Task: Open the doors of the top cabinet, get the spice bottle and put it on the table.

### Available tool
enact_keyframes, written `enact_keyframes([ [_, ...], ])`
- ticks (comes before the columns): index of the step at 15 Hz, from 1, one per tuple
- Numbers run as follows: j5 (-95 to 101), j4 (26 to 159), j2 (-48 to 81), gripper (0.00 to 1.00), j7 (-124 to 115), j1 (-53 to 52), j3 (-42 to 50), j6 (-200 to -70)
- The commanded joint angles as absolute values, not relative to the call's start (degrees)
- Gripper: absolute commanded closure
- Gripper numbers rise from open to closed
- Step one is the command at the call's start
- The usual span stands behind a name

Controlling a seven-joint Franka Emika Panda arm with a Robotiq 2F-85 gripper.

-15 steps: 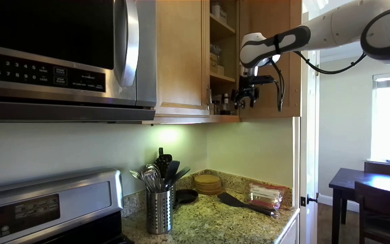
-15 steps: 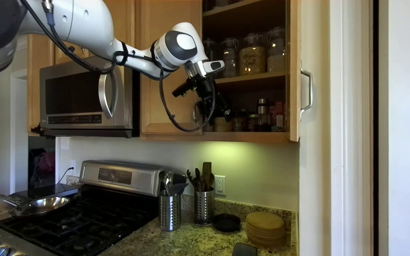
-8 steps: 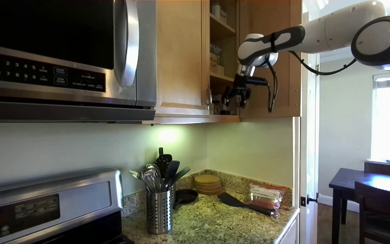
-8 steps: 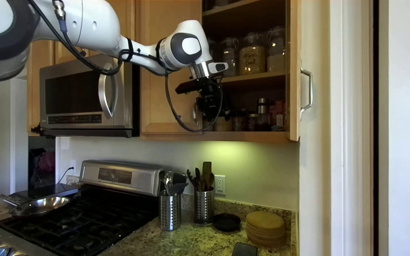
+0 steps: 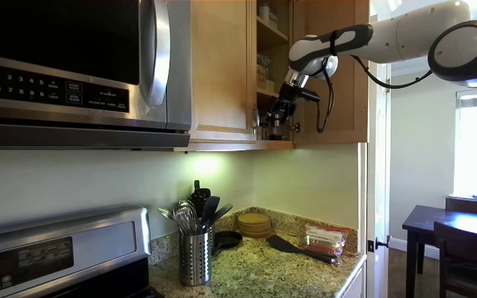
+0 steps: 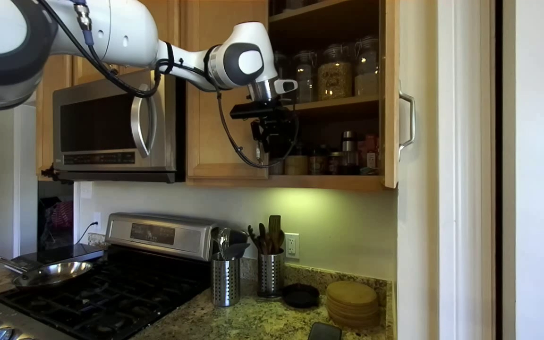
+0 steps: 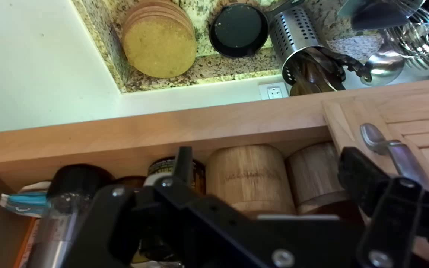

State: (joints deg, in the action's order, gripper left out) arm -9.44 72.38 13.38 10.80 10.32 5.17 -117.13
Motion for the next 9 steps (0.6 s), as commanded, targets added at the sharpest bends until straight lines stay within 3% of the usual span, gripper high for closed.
enact_keyframes([
  [1, -9.02, 71.63, 13.07, 0.00, 13.15, 10.21, 5.08, -118.99],
  [9, -10.15, 71.41, 13.86, 0.00, 13.00, 10.44, 4.92, -117.44],
])
